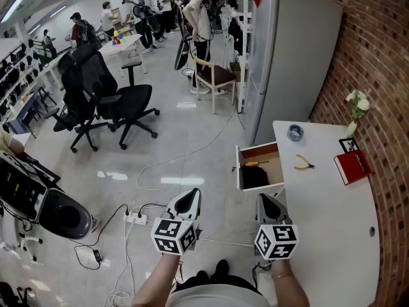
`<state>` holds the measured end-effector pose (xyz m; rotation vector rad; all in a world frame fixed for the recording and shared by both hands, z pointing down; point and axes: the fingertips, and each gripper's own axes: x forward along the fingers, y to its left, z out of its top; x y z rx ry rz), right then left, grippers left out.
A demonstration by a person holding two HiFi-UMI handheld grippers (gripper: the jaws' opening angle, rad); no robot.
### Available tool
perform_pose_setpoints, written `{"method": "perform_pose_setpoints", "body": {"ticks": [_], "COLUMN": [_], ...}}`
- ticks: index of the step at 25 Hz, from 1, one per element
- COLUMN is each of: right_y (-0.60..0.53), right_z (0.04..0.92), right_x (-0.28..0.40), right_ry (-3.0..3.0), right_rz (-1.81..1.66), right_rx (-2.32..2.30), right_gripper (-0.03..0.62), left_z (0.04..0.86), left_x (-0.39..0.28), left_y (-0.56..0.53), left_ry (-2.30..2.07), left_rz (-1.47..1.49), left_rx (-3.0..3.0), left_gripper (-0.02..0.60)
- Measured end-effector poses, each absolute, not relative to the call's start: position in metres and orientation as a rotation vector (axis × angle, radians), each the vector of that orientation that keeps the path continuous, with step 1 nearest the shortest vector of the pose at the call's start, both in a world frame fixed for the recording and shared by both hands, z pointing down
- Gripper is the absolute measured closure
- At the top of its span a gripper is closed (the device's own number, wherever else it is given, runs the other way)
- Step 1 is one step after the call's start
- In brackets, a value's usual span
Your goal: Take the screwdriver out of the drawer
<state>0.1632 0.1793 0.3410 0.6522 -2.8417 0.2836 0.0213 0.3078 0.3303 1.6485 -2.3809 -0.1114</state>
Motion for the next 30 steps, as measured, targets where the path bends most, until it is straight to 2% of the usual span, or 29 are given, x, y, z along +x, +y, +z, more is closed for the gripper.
{"method": "perform_pose_setpoints", "body": {"ticks": [15, 17, 30], "right_y": [0.152, 0.151, 0.093], "right_z": [0.338, 0.339, 0.350], "right_x": [0.156, 0.151, 0.085], "right_ry": [-2.870, -2.870, -2.813], "right_rz": [0.276, 0.283, 0.313], "right_rx": [0.625, 0.624, 0.733], "right_gripper": [0.592, 0.592, 0.592], "left_z": [0.330, 0.330, 0.348], "left_x": [0.009, 0.003, -0.083], "left_y": [0.286, 0.282, 0.208], "left_ry": [-2.442, -2.441, -2.351], "left_rz": [-0.126, -0.135, -0.145], "left_rx": [1.592, 1.590, 1.633], "left_gripper": [0.587, 0.546, 0.478]}}
